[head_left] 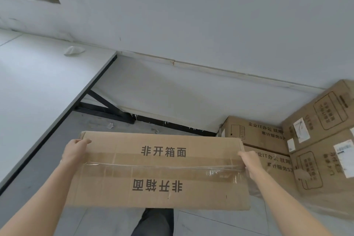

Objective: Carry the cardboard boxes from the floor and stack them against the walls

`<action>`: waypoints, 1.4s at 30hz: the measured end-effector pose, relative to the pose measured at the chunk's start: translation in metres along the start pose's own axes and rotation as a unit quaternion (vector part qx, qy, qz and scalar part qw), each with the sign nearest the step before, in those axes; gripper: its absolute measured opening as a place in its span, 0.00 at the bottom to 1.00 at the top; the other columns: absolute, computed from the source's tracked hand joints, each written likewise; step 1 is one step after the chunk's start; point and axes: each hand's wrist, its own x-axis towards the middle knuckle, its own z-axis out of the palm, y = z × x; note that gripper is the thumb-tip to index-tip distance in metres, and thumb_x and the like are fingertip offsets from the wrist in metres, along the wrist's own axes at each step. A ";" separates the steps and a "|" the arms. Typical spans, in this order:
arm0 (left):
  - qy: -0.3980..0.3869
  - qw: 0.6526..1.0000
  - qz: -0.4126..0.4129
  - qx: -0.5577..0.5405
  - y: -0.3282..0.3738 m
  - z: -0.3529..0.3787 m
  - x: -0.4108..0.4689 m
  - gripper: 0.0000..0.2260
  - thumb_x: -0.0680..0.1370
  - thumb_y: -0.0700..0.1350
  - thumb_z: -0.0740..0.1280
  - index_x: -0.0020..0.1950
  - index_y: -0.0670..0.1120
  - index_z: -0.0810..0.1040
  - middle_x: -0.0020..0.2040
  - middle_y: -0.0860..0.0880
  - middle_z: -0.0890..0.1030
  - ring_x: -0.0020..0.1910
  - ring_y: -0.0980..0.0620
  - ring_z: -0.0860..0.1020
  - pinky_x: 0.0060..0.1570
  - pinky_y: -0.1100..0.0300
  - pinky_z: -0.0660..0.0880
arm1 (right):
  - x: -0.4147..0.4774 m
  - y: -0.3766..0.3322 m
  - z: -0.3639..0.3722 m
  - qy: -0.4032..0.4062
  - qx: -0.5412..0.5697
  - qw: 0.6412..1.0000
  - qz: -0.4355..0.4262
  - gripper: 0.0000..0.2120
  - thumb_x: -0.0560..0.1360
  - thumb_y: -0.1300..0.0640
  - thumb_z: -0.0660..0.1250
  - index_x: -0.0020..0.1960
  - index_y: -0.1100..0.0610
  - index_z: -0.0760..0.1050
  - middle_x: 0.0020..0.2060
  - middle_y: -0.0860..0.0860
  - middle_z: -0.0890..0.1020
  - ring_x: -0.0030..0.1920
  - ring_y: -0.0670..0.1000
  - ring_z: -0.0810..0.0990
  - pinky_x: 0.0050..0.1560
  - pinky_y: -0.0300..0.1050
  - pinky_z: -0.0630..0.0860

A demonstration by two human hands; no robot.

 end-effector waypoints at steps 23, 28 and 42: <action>-0.055 0.994 -0.048 0.085 0.168 0.267 0.258 0.19 0.78 0.41 0.64 0.66 0.34 0.69 0.65 0.34 0.72 0.62 0.36 0.70 0.58 0.48 0.67 | 0.325 -0.129 0.095 0.001 0.059 0.991 0.121 0.23 0.75 0.64 0.62 0.68 0.66 0.63 0.64 0.61 0.71 0.54 0.56 0.69 0.51 0.47 0.66; -0.033 0.996 -0.053 0.060 0.168 0.303 0.307 0.18 0.78 0.40 0.64 0.64 0.32 0.70 0.55 0.39 0.74 0.51 0.42 0.71 0.49 0.52 0.66 | 0.370 -0.148 0.118 0.042 0.088 0.994 0.039 0.12 0.75 0.63 0.62 0.57 0.65 0.70 0.56 0.59 0.74 0.49 0.54 0.70 0.48 0.45 0.65; -0.090 0.993 -0.051 0.052 0.162 0.332 0.344 0.10 0.79 0.43 0.62 0.41 0.39 0.74 0.36 0.42 0.74 0.37 0.43 0.71 0.43 0.53 0.67 | 0.403 -0.103 0.140 0.049 0.088 0.980 0.170 0.18 0.75 0.66 0.63 0.64 0.69 0.69 0.61 0.63 0.74 0.60 0.61 0.72 0.55 0.49 0.69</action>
